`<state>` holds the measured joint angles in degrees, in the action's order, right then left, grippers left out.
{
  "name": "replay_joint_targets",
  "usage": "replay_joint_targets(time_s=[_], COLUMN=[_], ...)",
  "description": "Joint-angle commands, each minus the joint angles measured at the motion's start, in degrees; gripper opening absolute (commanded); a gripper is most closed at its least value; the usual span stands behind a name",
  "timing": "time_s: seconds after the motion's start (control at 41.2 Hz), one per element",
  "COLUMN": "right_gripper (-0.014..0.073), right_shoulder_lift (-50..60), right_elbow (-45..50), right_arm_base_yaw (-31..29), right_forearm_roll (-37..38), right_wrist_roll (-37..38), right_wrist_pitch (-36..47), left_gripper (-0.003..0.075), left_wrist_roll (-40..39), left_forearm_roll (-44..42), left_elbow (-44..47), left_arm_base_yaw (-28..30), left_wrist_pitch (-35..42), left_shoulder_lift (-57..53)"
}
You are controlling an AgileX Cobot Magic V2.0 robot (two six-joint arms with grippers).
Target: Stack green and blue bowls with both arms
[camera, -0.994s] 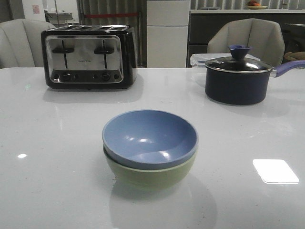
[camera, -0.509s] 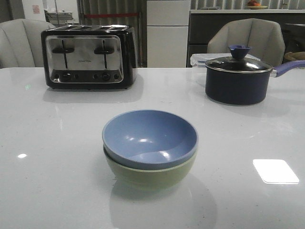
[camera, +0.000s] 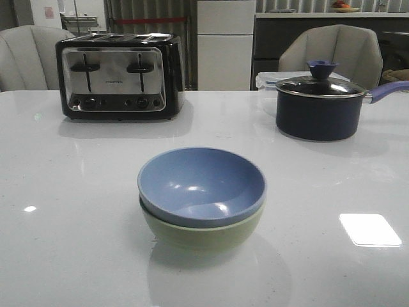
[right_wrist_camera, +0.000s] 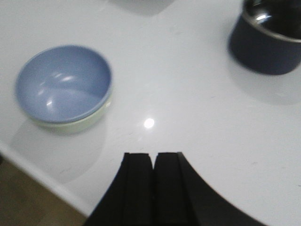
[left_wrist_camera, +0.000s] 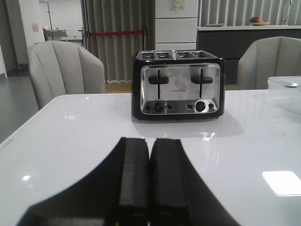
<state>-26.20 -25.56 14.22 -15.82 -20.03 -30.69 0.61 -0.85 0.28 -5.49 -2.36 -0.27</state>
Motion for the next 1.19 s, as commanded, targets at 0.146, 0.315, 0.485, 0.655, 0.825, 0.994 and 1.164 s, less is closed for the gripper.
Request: replay_joint_targets(time_s=[0.146,0.315,0.485,0.655,0.825,0.994,1.164], right_gripper=[0.0027,0.0027,0.0027,0.0027,0.0027,0.0027,0.0027], right_shoulder_lift=[17.29,24.53,27.90,27.84,27.84,27.95,27.95], right_elbow=[14.74,21.66,25.15,26.74,26.99,26.99,26.99], right_arm_base_yaw=[-11.01,-12.78,-12.78,-12.78,-12.78,-13.20,-14.24], right_forearm_roll=[0.01,0.01,-0.04,-0.04,-0.10,8.28,14.53], right_wrist_roll=[-0.02,-0.02,-0.02,-0.02,-0.02,8.78,17.76], right_wrist_pitch=[24.01,26.96,28.15,29.14,30.35,32.74,34.82], left_gripper=[0.0093,0.0093,0.0093,0.0093,0.0093,0.0093,0.0093], left_wrist_roll=[-0.61,-0.61,-0.61,-0.61,-0.61,-0.61,-0.61], left_forearm_roll=[0.09,0.09,0.09,0.09,0.09,0.09,0.09], left_elbow=[0.16,0.16,0.16,0.16,0.16,0.16,0.16], left_arm_base_yaw=[0.11,0.11,0.11,0.11,0.11,0.11,0.11], left_wrist_pitch=[5.33,5.33,5.33,5.33,5.33,5.33,5.33], left_shoulder_lift=[-1.13,-1.13,-1.13,-1.13,-1.13,-1.13,-1.13])
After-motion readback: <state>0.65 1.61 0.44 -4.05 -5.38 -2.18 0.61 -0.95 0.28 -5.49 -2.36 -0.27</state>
